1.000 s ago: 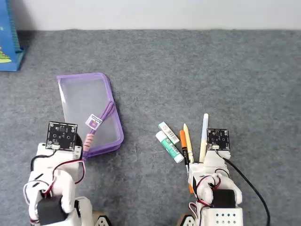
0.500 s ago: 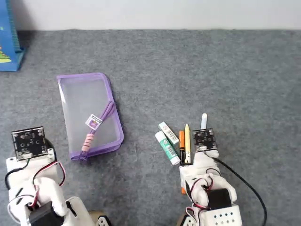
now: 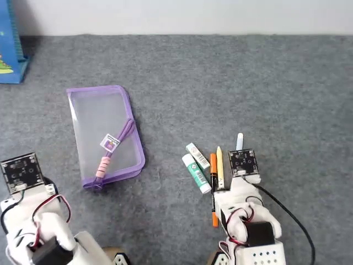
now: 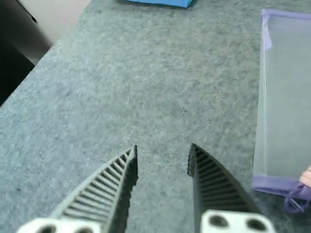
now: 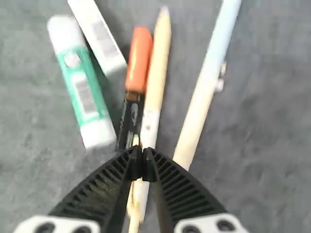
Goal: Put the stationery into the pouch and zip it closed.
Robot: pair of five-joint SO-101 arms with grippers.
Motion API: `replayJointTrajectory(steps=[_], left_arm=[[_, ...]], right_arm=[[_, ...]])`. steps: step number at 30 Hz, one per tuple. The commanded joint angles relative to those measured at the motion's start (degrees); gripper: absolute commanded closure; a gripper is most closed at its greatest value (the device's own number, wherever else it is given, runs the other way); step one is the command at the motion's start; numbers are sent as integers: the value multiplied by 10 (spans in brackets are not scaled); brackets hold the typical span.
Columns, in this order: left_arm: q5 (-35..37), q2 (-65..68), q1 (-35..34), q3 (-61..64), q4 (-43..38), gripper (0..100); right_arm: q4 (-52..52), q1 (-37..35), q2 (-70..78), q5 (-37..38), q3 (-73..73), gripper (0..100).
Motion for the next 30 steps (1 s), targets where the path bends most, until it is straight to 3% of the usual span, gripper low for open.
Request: replayJointTrajectory(steps=[1,7,15,19,30], left_arm=[[-4,0,-4,-4,-3,830],[24,0,-2,-2,-4,830],[37,0,-1,-1,-11,830],[37,0,-1,1,-11,830],[37,0,-2,5,-11,830]], right_arm=[[-79,15,1,22,-30,991],[-136,-72,7,174,-63,990],[-142,-162,81,176,-201,990],[-143,-189,240,165,-288,990],[-211,-298,666,16,-541,986]])
